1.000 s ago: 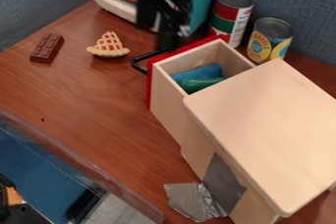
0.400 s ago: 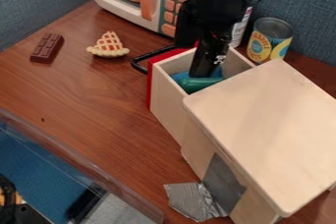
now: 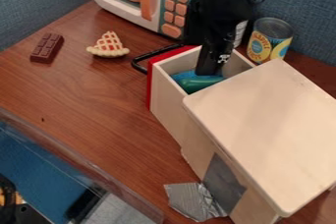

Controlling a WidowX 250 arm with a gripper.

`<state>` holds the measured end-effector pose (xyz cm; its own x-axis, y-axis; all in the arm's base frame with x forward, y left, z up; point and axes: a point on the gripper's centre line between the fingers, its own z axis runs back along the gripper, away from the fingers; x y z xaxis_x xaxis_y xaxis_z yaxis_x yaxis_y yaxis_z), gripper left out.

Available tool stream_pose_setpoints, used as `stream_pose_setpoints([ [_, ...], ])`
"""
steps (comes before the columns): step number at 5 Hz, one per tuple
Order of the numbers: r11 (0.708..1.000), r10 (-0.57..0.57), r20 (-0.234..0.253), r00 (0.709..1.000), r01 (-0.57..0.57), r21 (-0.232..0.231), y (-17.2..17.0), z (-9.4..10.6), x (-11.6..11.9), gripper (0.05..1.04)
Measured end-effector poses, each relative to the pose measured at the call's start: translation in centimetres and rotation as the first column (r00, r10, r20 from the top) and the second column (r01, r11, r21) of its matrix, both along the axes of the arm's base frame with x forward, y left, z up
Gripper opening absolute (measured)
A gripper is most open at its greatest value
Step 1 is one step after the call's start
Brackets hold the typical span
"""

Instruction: Put the cucumber on the left side of the table

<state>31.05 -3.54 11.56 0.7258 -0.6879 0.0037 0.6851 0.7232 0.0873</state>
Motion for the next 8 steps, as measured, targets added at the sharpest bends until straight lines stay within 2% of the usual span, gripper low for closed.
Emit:
stream_pose_setpoints([
  [1, 0.998, -0.060, -0.032, 0.998, 0.060, -0.006, 0.0, -0.4, 0.7, 1.000],
  [2, 0.982, -0.187, -0.093, 0.978, 0.183, -0.049, 0.5, -0.5, 0.9, 1.000],
  [3, 0.943, -0.329, -0.140, 0.934, 0.317, -0.102, 0.8, -0.8, 1.0, 1.000],
  [4, 0.914, -0.402, -0.132, 0.906, 0.388, -0.117, 1.7, -0.9, 1.1, 1.000],
  [5, 0.915, -0.399, -0.120, 0.909, 0.385, -0.120, 1.7, -1.9, 0.8, 1.000],
  [6, 0.926, -0.366, -0.040, 0.930, 0.360, -0.114, 1.2, -2.1, 1.0, 1.000],
  [7, 0.932, -0.344, -0.008, 0.939, 0.340, -0.126, 1.0, -2.1, 1.5, 1.000],
  [8, 0.934, -0.337, 0.000, 0.942, 0.334, -0.128, 0.5, -2.0, 2.0, 1.000],
])
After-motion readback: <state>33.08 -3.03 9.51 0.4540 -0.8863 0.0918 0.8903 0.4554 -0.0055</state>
